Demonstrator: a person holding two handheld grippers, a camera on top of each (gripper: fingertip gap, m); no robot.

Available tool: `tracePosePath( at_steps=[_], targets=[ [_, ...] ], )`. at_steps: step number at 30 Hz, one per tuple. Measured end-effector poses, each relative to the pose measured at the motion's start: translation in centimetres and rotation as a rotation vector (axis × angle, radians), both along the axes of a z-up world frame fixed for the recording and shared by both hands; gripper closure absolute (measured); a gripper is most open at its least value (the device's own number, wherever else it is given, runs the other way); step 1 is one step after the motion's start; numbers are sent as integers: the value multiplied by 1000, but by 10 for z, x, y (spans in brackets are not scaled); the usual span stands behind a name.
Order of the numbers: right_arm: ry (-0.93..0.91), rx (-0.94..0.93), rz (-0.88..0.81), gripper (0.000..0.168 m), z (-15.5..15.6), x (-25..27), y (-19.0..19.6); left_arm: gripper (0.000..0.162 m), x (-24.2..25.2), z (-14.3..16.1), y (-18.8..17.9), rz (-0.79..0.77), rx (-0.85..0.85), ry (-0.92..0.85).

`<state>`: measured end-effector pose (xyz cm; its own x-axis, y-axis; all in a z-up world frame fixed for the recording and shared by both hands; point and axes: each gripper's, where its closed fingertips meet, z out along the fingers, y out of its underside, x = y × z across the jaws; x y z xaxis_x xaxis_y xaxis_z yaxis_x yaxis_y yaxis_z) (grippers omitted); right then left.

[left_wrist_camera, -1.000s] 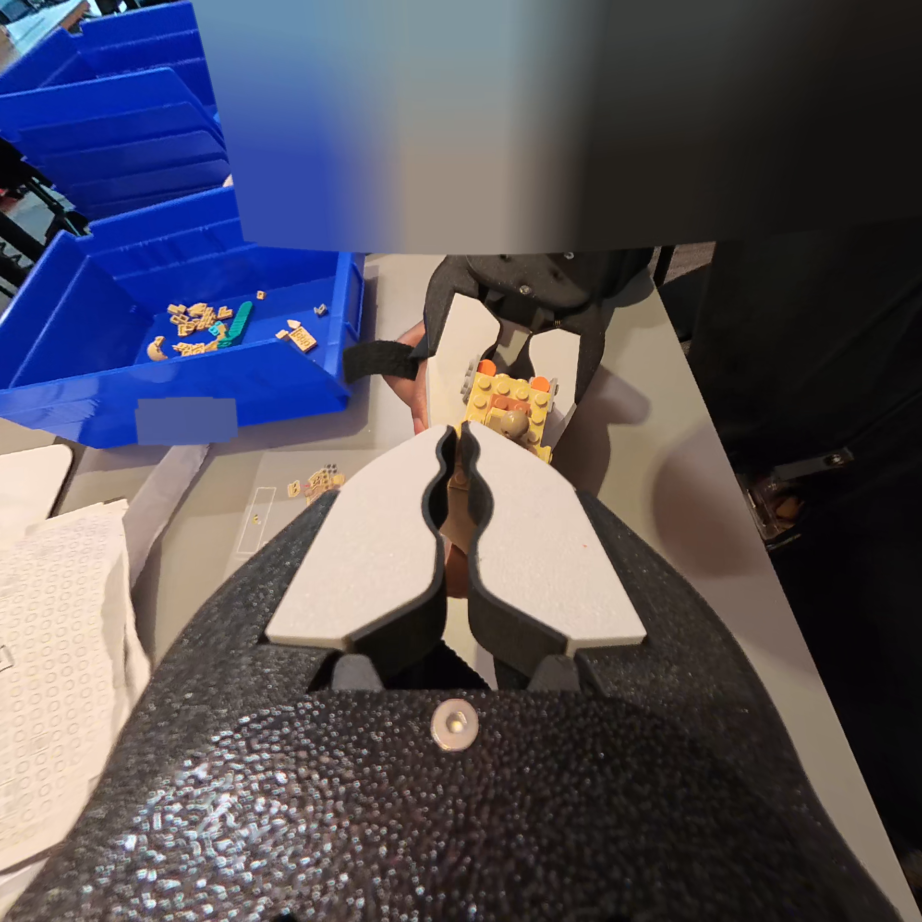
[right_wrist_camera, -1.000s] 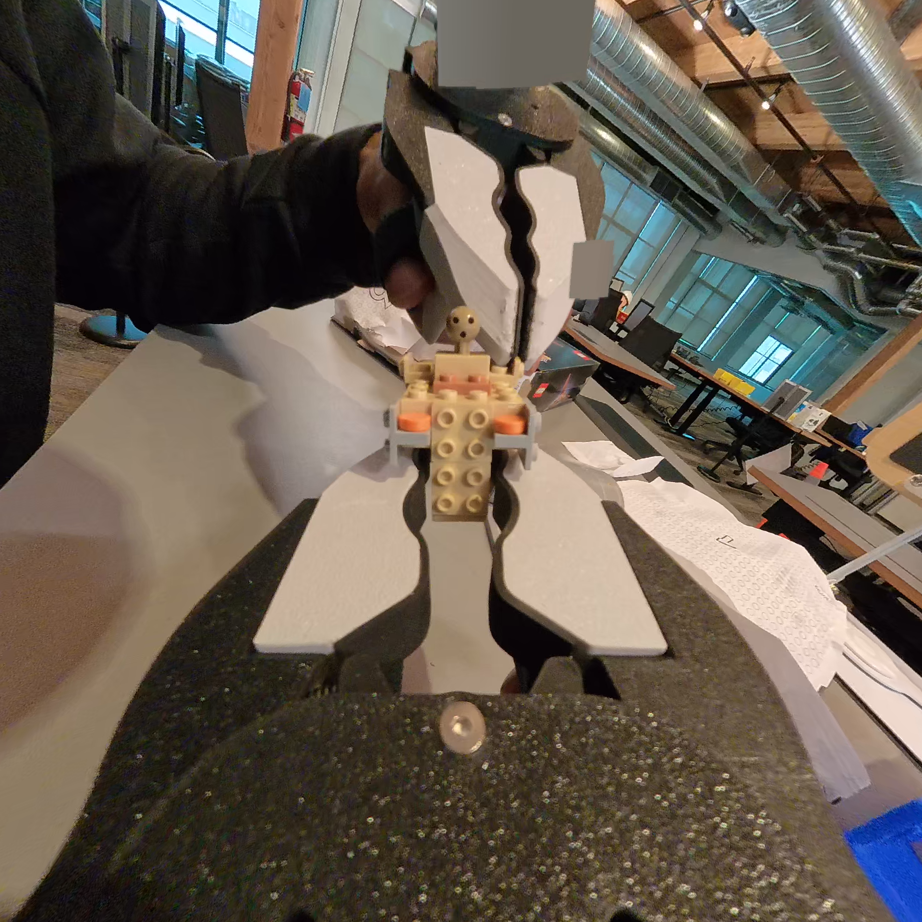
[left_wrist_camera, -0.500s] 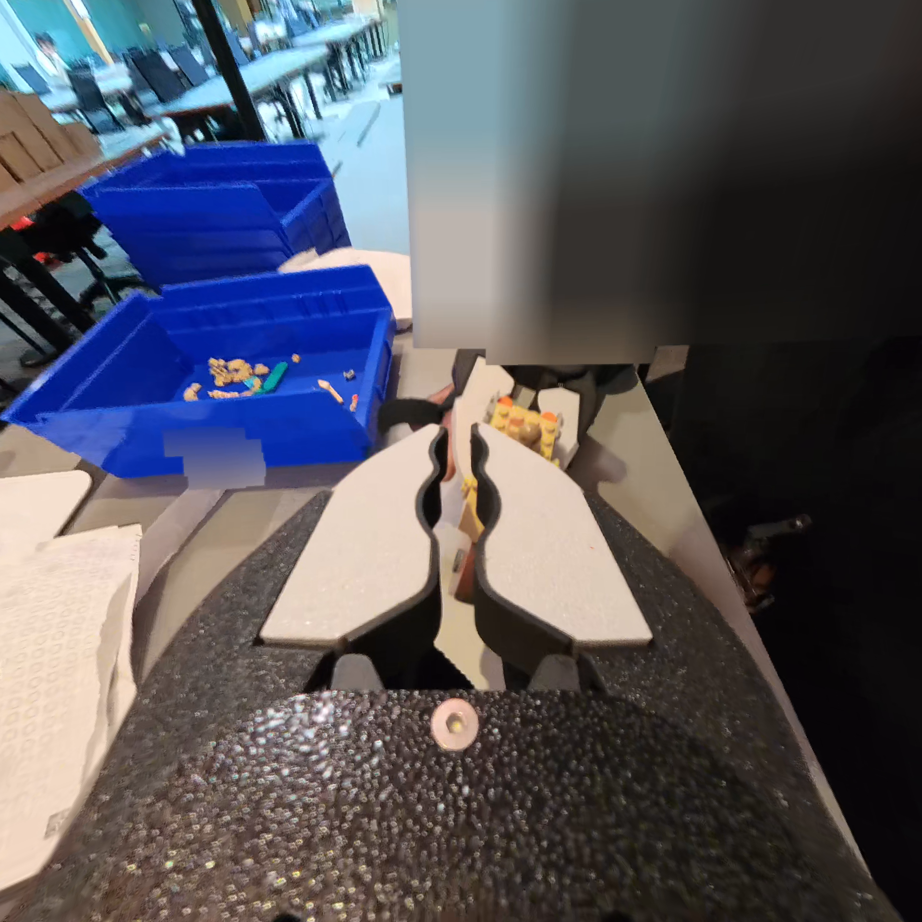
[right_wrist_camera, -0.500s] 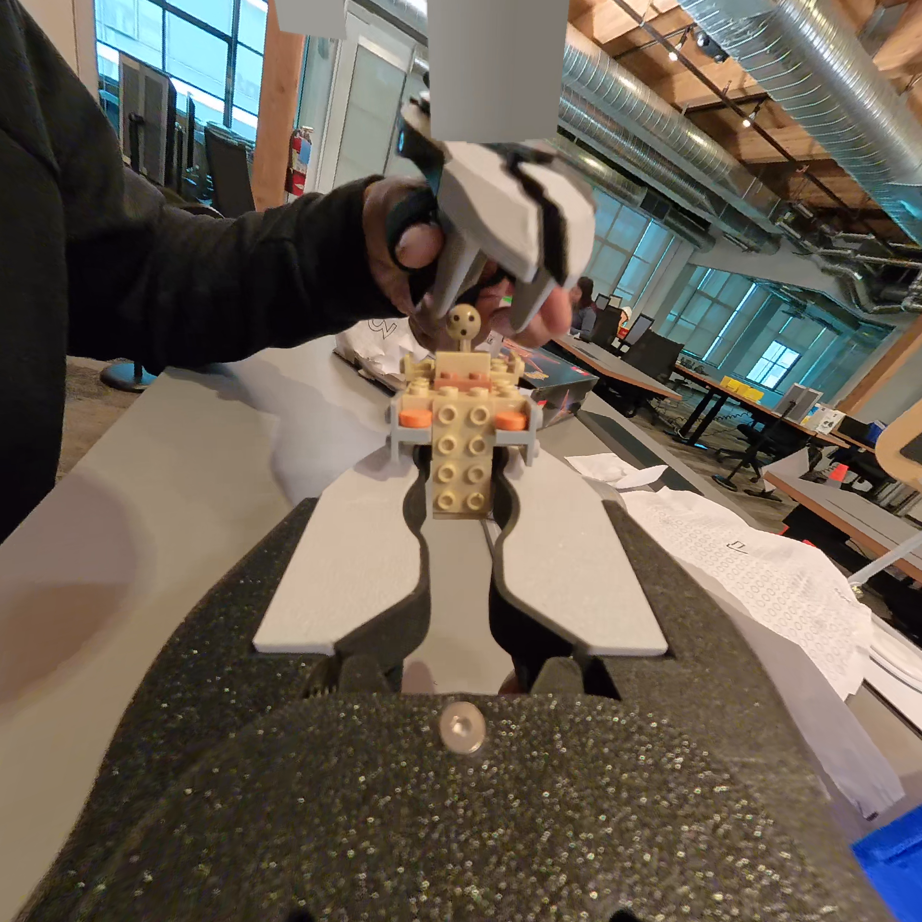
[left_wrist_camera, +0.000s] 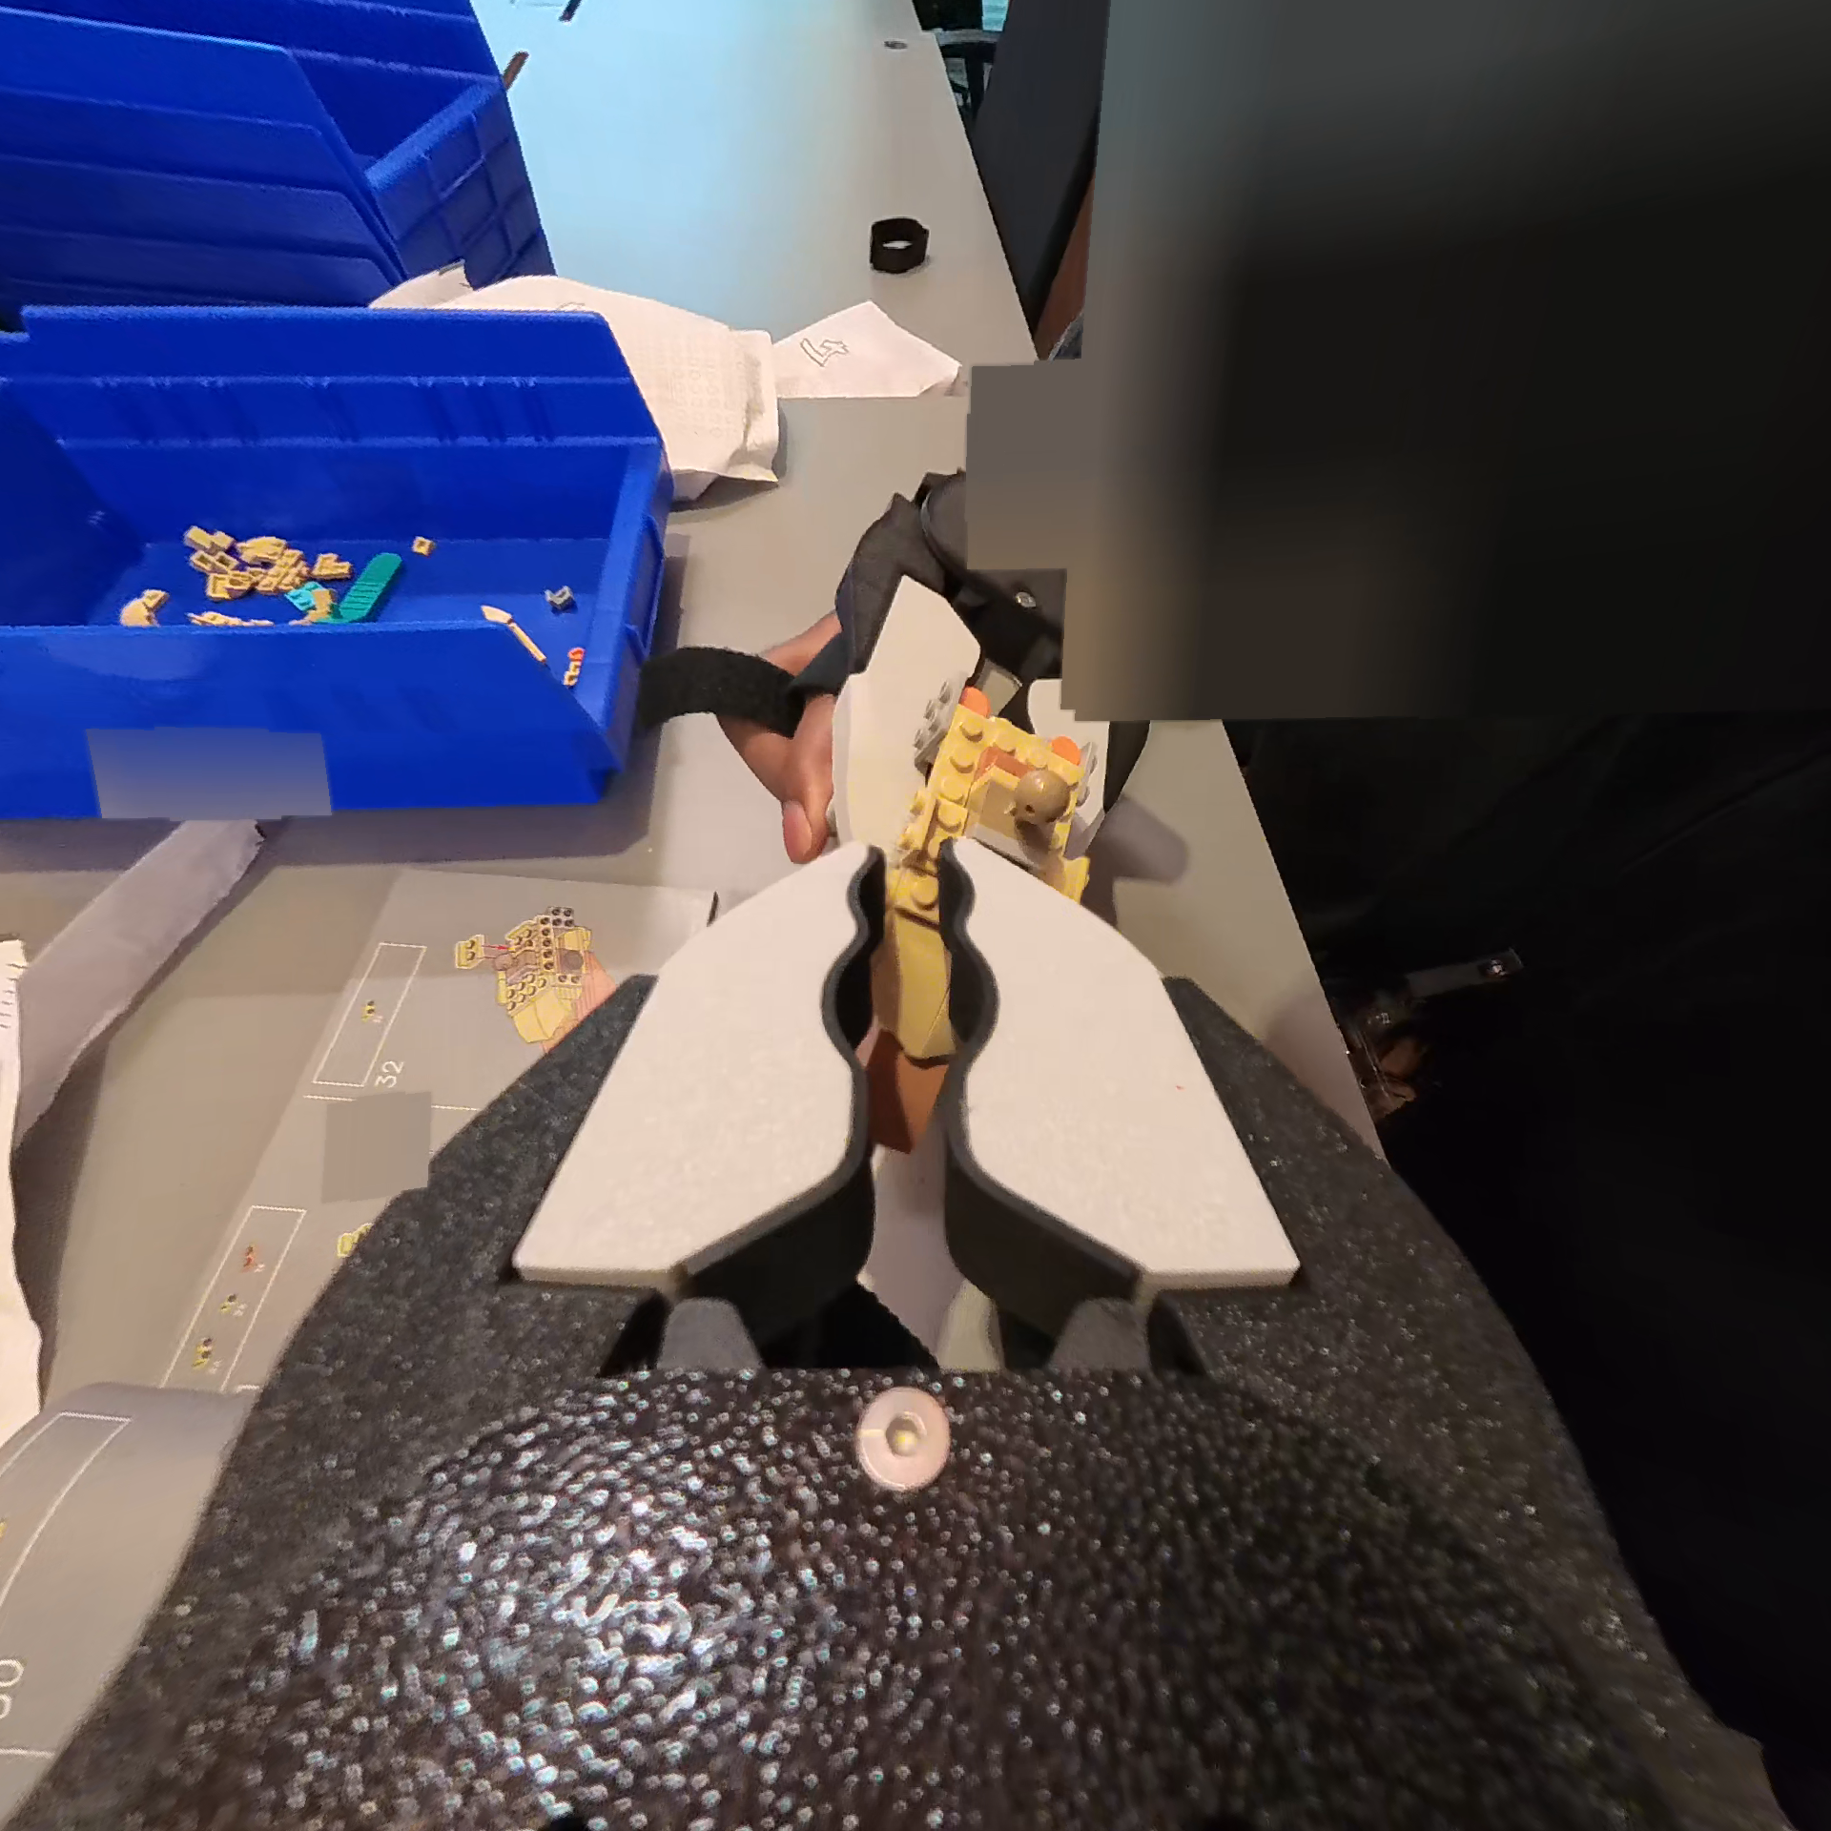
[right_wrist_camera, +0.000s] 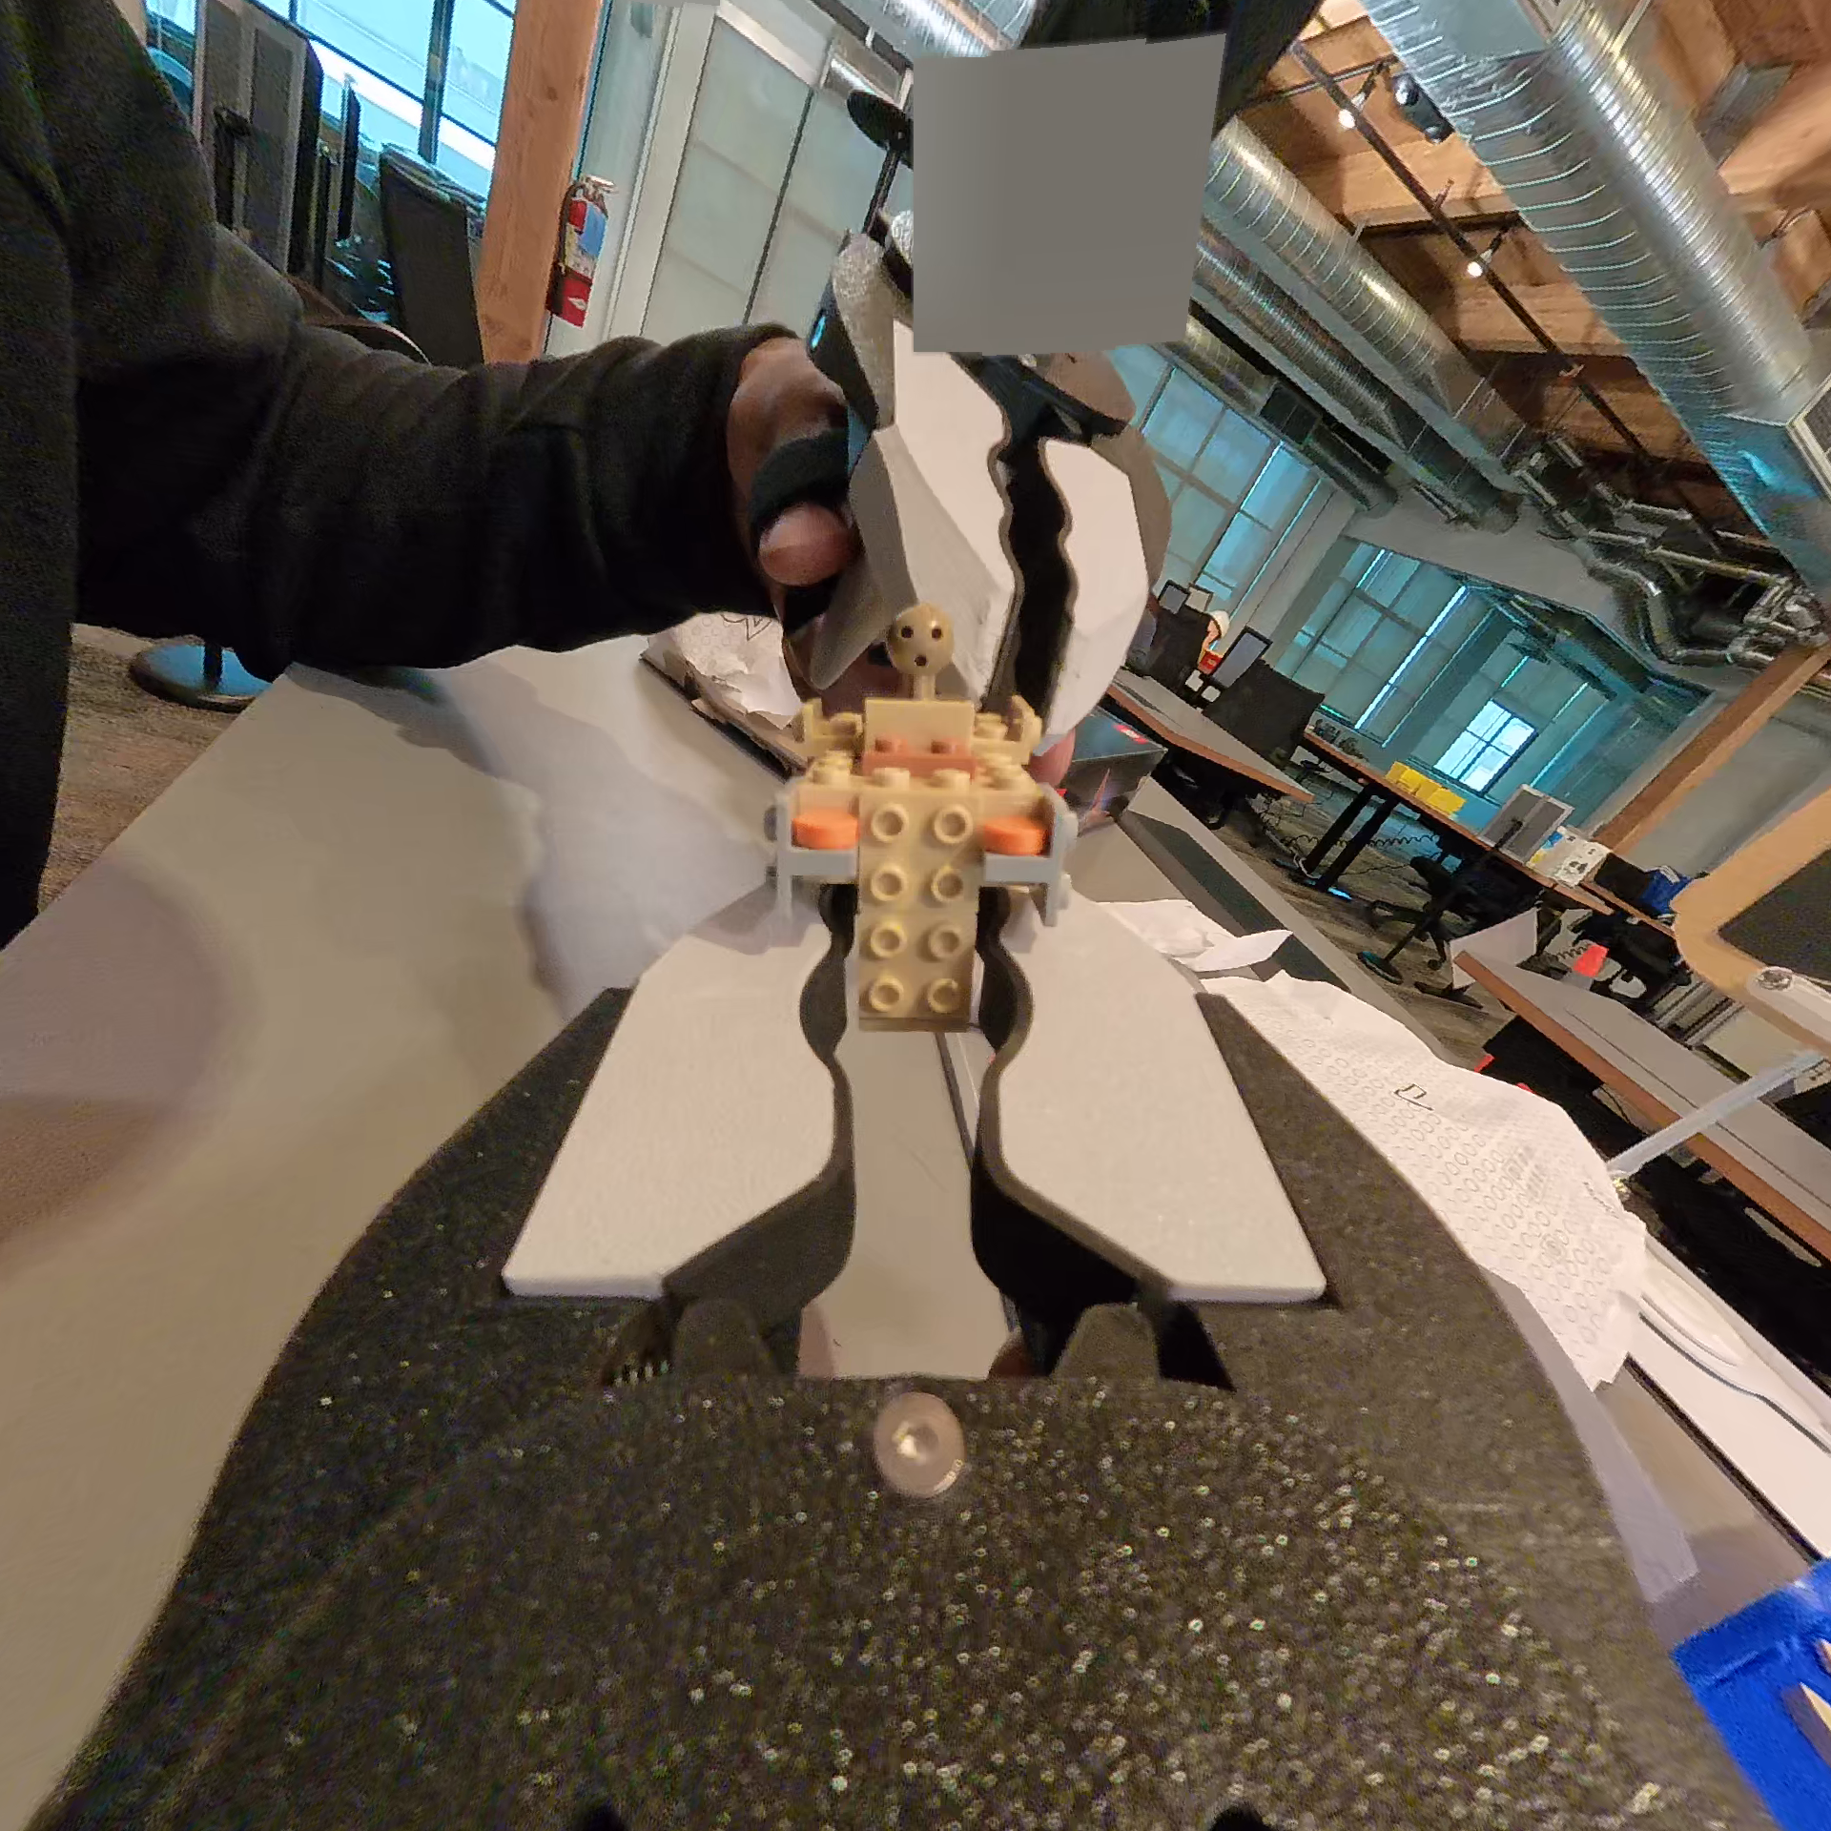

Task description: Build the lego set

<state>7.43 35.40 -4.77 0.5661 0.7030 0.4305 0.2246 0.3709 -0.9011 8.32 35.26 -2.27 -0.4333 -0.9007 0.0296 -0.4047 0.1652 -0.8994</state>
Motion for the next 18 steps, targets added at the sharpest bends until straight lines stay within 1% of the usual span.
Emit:
tracePosePath(
  at_steps=[6, 13, 18],
  targets=[
    [-16, 19, -10, 146, -1, 0, 0, 154, -1, -1, -2, 5, 34, 22],
    [-63, 61, -32, 146, -3, -1, -1, 152, -2, -4, -4, 1, -17, 61],
    [-80, 57, -30, 146, -6, -2, -1, 152, -3, -8, -4, -2, -65, 94]
  ],
)
